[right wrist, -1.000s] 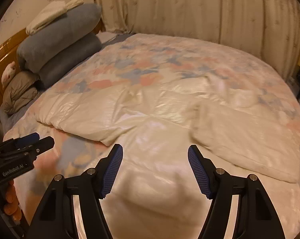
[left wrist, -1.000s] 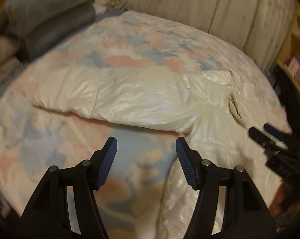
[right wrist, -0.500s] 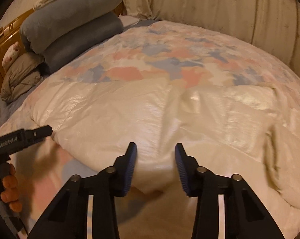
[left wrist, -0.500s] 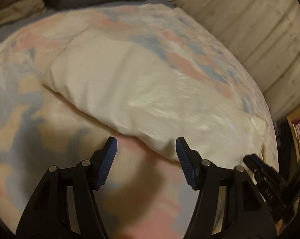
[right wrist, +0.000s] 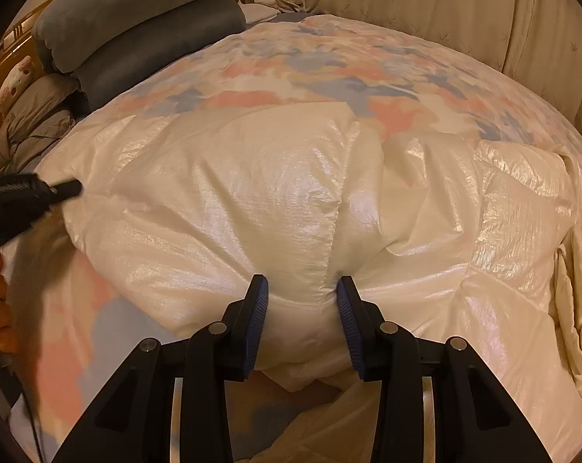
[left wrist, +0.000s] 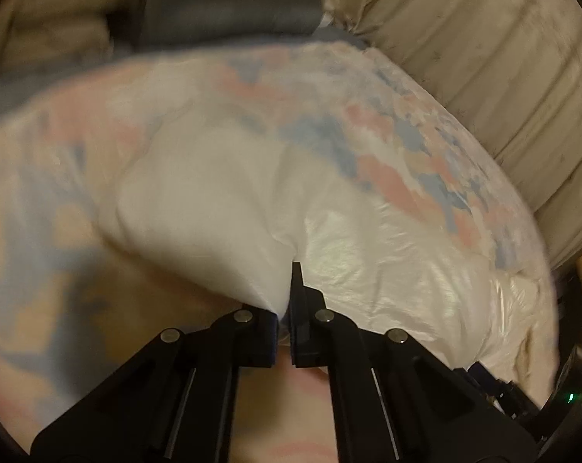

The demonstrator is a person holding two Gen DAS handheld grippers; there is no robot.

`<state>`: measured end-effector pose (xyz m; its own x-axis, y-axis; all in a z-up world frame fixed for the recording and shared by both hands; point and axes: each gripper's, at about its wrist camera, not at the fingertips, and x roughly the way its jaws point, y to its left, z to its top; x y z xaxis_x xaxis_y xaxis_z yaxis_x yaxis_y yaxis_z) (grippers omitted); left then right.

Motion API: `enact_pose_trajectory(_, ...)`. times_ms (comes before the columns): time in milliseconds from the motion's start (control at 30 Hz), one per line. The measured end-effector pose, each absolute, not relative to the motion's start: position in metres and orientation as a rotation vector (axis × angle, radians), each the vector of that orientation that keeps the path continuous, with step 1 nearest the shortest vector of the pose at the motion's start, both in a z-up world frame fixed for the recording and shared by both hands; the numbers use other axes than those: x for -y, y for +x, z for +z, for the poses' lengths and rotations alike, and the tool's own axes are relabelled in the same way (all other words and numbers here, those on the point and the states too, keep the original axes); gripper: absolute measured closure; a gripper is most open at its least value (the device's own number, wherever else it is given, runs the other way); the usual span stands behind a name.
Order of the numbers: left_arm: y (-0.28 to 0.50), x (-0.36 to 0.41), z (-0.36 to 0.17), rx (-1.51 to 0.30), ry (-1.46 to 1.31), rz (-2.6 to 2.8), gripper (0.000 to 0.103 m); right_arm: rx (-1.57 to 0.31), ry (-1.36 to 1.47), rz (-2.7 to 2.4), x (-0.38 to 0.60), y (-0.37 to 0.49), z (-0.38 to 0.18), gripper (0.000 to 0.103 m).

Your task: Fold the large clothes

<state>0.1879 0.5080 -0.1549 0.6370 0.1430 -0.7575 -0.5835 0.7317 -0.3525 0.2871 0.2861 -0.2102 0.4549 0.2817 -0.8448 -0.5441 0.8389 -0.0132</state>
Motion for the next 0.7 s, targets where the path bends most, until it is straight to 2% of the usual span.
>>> enact_pose_trajectory(233, 0.185, -0.435, -0.038, -0.728, -0.311, 0.398, 0.102, -1.043, -0.194, 0.573, -0.265, 0.283, -0.186, 0.065)
enact_pose_trajectory(400, 0.186, -0.364, 0.035, -0.671, -0.182, 0.297, 0.102, -1.020, -0.085, 0.610, -0.217, 0.265, -0.142, 0.065)
enact_pose_trajectory(533, 0.197, -0.285, 0.071, -0.628, -0.114, 0.180, 0.102, -0.977, -0.043, 0.560, -0.153, 0.257, -0.111, 0.065)
enact_pose_trajectory(700, 0.224, -0.179, 0.073, -0.625, -0.073, 0.030, 0.102, -0.937, 0.045, 0.412, -0.034, 0.254, -0.087, 0.065)
